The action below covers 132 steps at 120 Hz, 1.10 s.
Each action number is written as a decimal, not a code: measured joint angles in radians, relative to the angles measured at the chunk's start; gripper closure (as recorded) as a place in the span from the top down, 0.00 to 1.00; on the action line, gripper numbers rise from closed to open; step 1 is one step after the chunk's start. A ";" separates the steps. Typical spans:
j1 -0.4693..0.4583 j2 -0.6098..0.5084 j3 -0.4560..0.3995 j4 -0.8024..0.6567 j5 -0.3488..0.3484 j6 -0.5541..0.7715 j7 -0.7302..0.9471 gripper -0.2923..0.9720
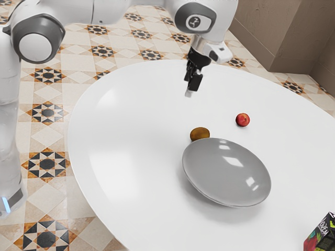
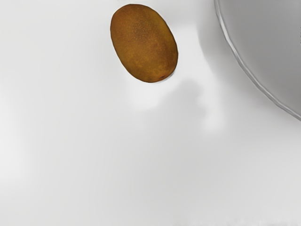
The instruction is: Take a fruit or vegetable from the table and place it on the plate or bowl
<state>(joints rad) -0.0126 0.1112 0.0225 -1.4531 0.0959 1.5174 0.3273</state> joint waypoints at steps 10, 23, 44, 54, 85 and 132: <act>-0.006 0.002 -0.002 0.001 0.010 0.003 0.107 0.77; -0.003 0.009 -0.001 0.002 0.014 0.005 0.243 0.77; -0.002 0.014 -0.016 0.012 0.019 0.002 0.425 0.77; -0.010 0.012 -0.030 0.025 0.013 0.002 0.507 0.76; 0.001 -0.003 -0.024 -0.049 -0.021 0.055 0.712 0.76; 0.024 -0.078 -0.022 -0.221 -0.083 0.184 0.899 0.76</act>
<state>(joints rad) 0.0116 0.0336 0.0008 -1.6741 0.0130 1.7010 1.2258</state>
